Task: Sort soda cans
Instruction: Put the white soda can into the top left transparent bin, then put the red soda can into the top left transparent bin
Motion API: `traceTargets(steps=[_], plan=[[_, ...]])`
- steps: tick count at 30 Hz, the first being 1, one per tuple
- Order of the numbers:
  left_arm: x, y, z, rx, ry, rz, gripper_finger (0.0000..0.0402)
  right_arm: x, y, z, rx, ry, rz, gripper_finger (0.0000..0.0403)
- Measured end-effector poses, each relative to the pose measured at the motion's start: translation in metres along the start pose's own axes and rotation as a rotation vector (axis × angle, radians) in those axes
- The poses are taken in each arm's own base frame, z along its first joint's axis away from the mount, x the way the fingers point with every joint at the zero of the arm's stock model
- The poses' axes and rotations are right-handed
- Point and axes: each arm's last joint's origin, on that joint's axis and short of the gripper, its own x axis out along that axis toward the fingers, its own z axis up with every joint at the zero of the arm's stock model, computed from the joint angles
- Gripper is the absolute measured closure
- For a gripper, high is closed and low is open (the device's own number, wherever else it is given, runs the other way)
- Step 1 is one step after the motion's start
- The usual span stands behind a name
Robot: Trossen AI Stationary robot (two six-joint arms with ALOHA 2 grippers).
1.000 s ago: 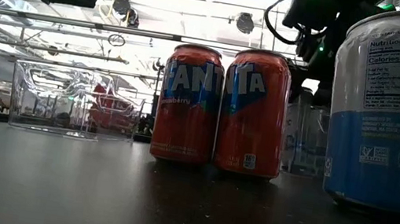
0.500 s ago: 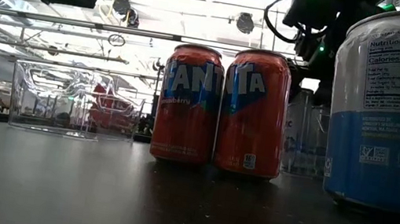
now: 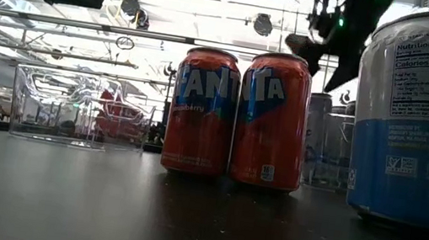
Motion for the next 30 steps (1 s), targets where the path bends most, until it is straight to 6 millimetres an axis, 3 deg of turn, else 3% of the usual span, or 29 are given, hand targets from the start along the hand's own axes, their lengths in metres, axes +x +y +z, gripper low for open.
traceTargets(steps=[8,14,18,23,30], plan=[[0.0,0.0,0.001,-0.006,-0.011,0.0,0.023,-0.05,-0.017,0.045,0.026,0.115,0.005,0.0092],[0.0,0.0,0.004,-0.095,-0.039,-0.02,0.023,-0.085,-0.02,0.049,0.112,0.288,0.102,0.0092],[0.0,0.0,0.005,-0.1,-0.043,-0.02,0.023,-0.105,-0.01,0.028,0.114,0.385,0.191,0.0092],[0.0,0.0,0.005,-0.1,-0.044,-0.019,0.023,-0.135,0.002,-0.016,0.181,0.461,0.245,0.0103],[0.0,0.0,0.004,-0.098,-0.042,-0.019,0.023,-0.174,-0.008,-0.064,0.397,0.534,0.195,0.0105]])
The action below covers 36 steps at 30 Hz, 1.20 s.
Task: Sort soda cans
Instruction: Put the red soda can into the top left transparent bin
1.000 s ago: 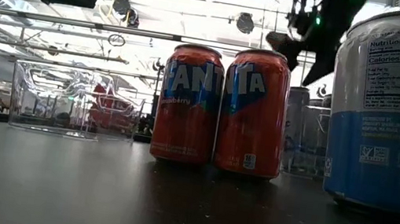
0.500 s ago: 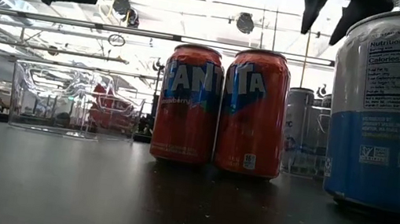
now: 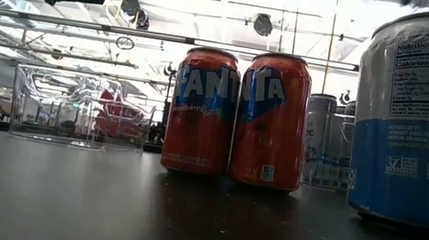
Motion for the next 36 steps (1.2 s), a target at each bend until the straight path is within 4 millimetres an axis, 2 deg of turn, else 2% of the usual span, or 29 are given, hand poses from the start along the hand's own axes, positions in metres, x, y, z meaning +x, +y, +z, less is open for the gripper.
traceTargets(steps=[6,14,17,26,36], plan=[[0.002,0.0,-0.001,0.006,0.009,0.033,0.023,0.004,-0.016,-0.017,0.073,0.042,-0.087,0.0105],[0.003,-0.001,-0.001,0.007,0.014,0.038,0.023,0.019,-0.013,-0.026,0.077,0.063,-0.037,0.0106],[0.004,-0.001,-0.001,-0.049,0.019,0.039,0.023,0.022,-0.012,-0.028,0.082,0.074,-0.02,0.0105],[0.008,-0.003,-0.001,-0.094,0.03,0.042,0.023,0.025,-0.004,-0.022,0.075,-0.056,0.098,0.0105],[0.02,-0.008,-0.006,-0.127,0.101,0.056,0.023,0.029,0.003,-0.014,0.003,-0.069,0.116,0.0105]])
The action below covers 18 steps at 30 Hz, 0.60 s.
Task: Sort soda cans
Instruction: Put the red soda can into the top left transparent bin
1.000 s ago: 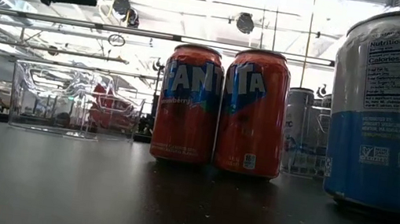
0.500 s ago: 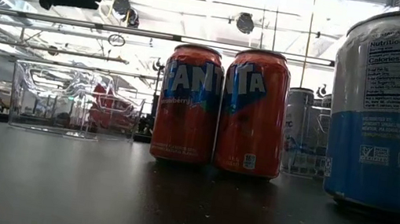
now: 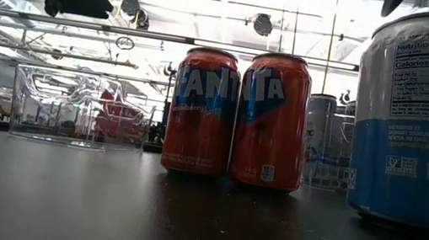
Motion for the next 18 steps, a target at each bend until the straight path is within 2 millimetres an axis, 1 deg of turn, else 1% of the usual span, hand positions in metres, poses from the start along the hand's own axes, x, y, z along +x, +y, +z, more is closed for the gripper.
traceTargets(steps=[5,15,18], plan=[[0.0065,-0.0039,0.0004,-0.077,0.008,-0.005,0.023,0.0,0.0007,-0.0004,-0.032,0.005,0.006,0.0105],[0.0073,-0.0056,0.0041,-0.114,-0.023,-0.024,0.023,-0.0001,0.0008,-0.0006,-0.062,0.006,0.007,0.0105],[0.0073,-0.0056,0.004,-0.088,-0.023,-0.023,0.023,-0.0001,0.0008,-0.0006,-0.062,0.006,0.008,0.0105]])
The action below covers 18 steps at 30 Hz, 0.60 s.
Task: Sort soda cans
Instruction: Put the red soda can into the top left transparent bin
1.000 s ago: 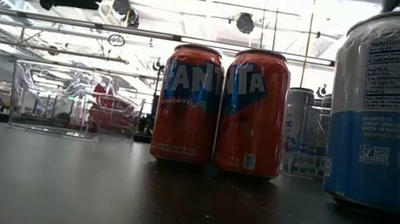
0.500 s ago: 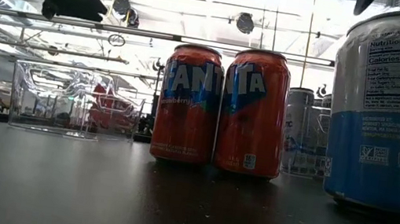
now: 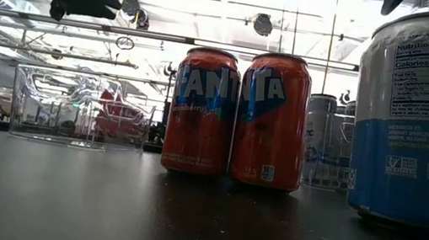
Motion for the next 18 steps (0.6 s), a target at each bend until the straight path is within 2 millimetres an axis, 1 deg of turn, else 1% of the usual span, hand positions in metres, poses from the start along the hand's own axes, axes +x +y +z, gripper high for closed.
traceTargets(steps=[4,9,11,14,18], plan=[[0.0,-0.0004,0.0014,0.066,-0.013,-0.002,0.023,0.0,0.0001,0.0,-0.023,0.0,0.001,0.0105],[-0.0001,-0.001,0.0043,0.051,-0.042,-0.001,0.0229,0.0,0.0005,-0.0002,-0.023,0.002,0.005,0.0105],[-0.0001,-0.001,0.0043,0.051,-0.043,-0.002,0.022,0.0,0.001,-0.0004,-0.02,0.004,0.009,0.0105],[-0.0001,-0.001,0.0044,0.05,-0.043,-0.002,0.0193,0.0,0.001,-0.0004,-0.021,0.004,0.009,0.0105],[-0.0001,-0.0006,0.0048,0.048,-0.05,0.013,0.0135,0.0,0.001,-0.0004,-0.023,0.004,0.009,0.0105]])
